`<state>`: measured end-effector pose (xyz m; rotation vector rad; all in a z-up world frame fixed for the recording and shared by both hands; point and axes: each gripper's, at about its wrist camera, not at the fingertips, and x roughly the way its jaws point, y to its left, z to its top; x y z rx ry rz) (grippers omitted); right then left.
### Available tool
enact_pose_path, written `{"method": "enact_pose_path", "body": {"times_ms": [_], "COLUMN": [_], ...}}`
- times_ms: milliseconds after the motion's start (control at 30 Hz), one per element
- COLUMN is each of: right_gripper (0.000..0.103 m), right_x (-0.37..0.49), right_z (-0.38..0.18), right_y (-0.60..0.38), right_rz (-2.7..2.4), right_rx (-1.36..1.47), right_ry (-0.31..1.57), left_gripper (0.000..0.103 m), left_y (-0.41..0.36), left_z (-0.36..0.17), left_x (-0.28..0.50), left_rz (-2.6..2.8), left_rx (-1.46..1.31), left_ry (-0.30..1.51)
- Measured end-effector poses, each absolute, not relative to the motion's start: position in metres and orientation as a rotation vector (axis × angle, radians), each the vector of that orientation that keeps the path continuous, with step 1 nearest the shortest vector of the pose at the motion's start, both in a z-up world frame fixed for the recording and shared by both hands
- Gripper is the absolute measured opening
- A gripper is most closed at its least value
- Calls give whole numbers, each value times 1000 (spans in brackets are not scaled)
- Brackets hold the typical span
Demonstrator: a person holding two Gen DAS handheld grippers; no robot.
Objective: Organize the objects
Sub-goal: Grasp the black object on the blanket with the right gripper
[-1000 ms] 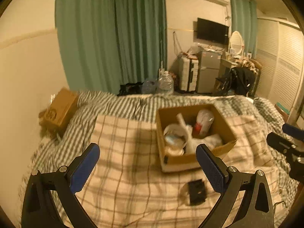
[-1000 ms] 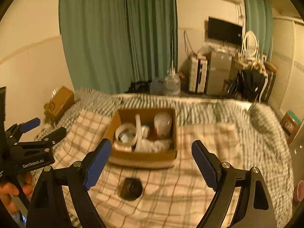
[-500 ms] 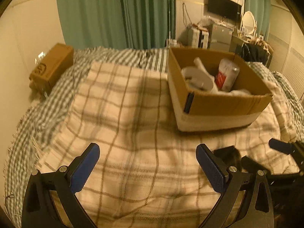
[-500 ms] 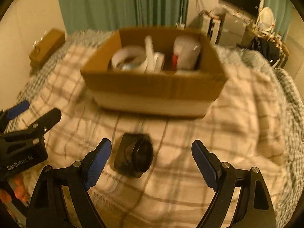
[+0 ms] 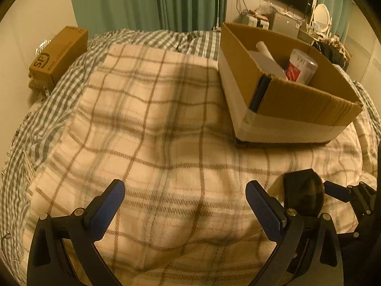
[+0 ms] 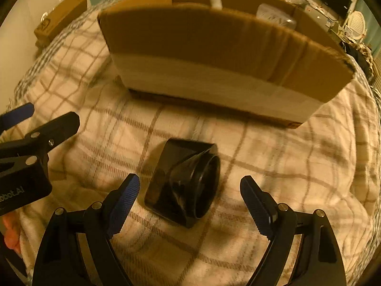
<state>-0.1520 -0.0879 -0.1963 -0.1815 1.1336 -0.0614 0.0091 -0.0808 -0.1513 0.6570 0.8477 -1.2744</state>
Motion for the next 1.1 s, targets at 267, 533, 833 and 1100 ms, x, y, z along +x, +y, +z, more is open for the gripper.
{"method": "enact_pose_path", "body": {"times_ms": [267,533,833,1100], "right_gripper": [46,45,45,45], "right_x": [-157,-181,-211,-239], "right_z": [-202,-173,-110,-49], "right_y": [-95,-99,-99,-109], "right_rz": [-47,-56,-85,-99], "right_rx": [-165,-166,-162,-151], "right_ry": [1162,1085,960,843], "left_gripper": [103,103,103,103], "left_y": [-81,-73,-47,-40], "left_z": [-158,-151,-110,-68], "left_x": [6,-1,-19,-29], "left_rz": [-1272,-1318,-1380,-1431], "left_rx": [689,710,695,604], "left_ry": [870,897,845,832]}}
